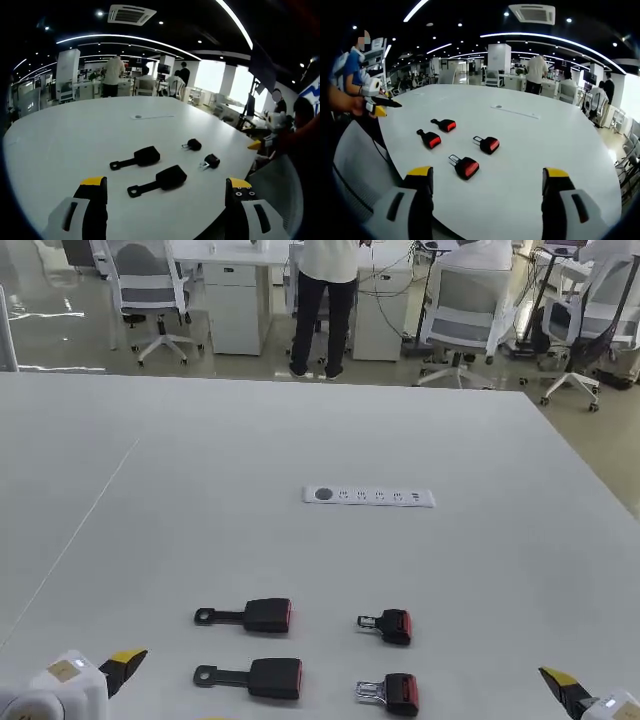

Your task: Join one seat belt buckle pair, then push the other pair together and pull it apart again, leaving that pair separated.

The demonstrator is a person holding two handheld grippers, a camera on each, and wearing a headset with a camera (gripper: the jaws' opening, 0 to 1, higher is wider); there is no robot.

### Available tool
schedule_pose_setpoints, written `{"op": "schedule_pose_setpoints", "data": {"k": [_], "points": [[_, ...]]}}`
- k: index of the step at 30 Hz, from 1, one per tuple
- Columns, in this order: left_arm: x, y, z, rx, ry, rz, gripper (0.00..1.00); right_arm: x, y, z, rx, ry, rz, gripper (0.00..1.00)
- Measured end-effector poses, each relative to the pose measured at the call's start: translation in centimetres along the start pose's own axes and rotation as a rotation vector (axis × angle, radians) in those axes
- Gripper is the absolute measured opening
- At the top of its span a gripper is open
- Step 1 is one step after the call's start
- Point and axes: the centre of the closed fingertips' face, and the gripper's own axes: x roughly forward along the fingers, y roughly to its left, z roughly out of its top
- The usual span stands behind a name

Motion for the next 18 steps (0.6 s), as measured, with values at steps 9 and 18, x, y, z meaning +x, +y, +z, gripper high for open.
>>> {"op": "schedule_pose_setpoints", "data": {"k": [9,18], "points": [[0.08,-0.21,0.26,0.000,-0.001,-0.003,1.00,0.19,-0.08,-0.07,-0.003,0.005,0.001,0.92],[0.02,-0.30,0.16,0.005,0.007,-0.002,1.00,0.39,-0.09,0.03,-0.007,0.006,0.008,0.92]]}}
